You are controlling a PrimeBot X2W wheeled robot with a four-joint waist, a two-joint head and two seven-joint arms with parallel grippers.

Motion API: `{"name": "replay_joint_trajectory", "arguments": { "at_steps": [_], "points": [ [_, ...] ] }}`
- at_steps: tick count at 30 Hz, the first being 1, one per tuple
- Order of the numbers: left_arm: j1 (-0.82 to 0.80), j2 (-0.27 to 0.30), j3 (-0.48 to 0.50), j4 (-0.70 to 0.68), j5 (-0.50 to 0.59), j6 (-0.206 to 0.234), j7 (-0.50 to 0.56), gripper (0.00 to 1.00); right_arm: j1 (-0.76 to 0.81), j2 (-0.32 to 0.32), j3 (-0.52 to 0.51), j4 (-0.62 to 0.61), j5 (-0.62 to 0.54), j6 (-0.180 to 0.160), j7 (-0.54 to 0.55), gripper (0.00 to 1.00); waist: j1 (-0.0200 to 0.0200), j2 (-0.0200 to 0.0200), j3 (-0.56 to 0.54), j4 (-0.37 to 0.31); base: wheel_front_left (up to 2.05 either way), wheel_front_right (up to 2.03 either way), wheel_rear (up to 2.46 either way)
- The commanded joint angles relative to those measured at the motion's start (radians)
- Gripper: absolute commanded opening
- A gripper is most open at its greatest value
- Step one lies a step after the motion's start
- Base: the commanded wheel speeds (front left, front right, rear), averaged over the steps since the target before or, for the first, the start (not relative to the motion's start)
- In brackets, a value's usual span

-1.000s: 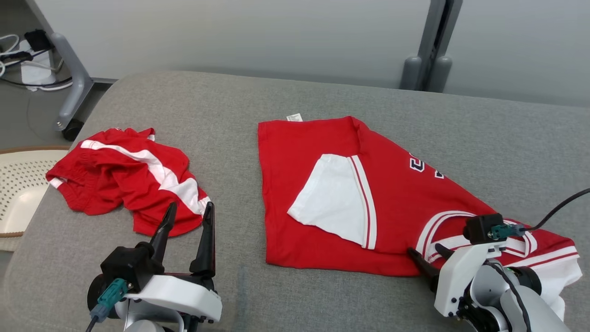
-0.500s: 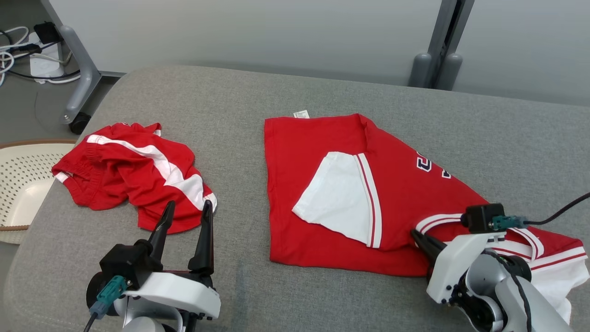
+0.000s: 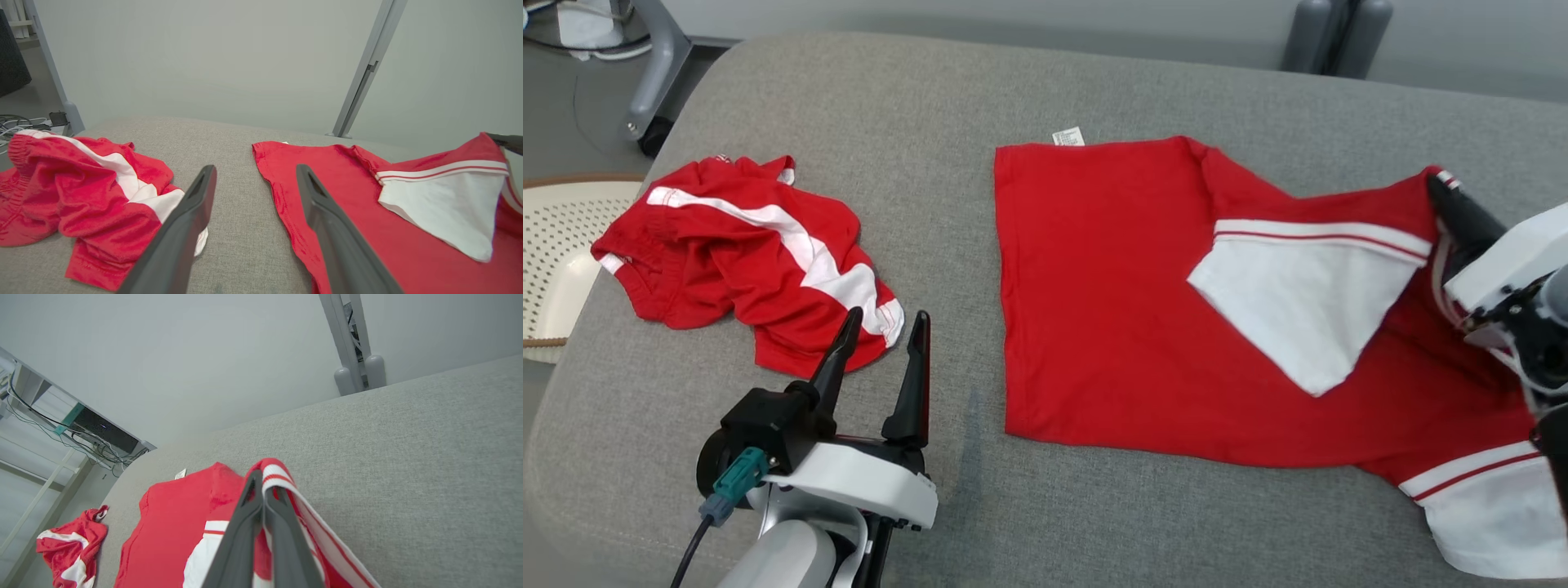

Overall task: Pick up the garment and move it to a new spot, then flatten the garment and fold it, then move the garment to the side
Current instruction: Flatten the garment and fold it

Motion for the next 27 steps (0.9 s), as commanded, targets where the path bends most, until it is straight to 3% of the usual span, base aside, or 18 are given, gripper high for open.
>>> {"name": "replay_joint_trajectory", "arguments": {
  "at_steps": [1,12,18,19,20,27],
  "points": [
    [-0.018,0.002,0.001,-0.002,0.008,-0.001,0.0,1.0,-0.018,-0.011,-0.014,0.01,0.017,0.0,-0.007,0.0,0.0,0.0,0.036,0.019,0.0,0.0,0.0],
    [-0.079,-0.015,-0.015,-0.005,0.025,-0.006,0.001,1.0,-0.19,-0.105,-0.149,0.136,0.196,0.0,-0.027,0.0,0.0,0.0,0.147,0.04,0.0,0.0,0.0],
    [-0.091,-0.017,-0.016,0.009,0.026,-0.01,-0.003,1.0,-0.249,-0.144,-0.165,0.232,0.204,0.0,-0.08,0.0,0.0,0.0,0.158,0.029,0.0,0.0,0.0],
    [-0.094,-0.017,-0.017,0.01,0.027,-0.009,-0.003,1.0,-0.256,-0.142,-0.158,0.241,0.205,0.0,-0.086,0.16,0.0,0.0,0.157,0.025,0.0,0.0,0.0],
    [-0.098,-0.017,-0.017,0.011,0.028,-0.008,-0.003,1.0,-0.262,-0.138,-0.152,0.25,0.212,0.0,-0.091,1.0,0.0,0.0,0.156,0.019,0.0,0.0,0.0],
    [-0.089,-0.018,-0.024,0.03,0.02,-0.012,-0.001,1.0,-0.204,-0.135,-0.061,0.288,0.209,0.0,-0.062,1.0,0.0,0.0,0.104,-0.025,0.0,0.0,0.0]
  ]
}}
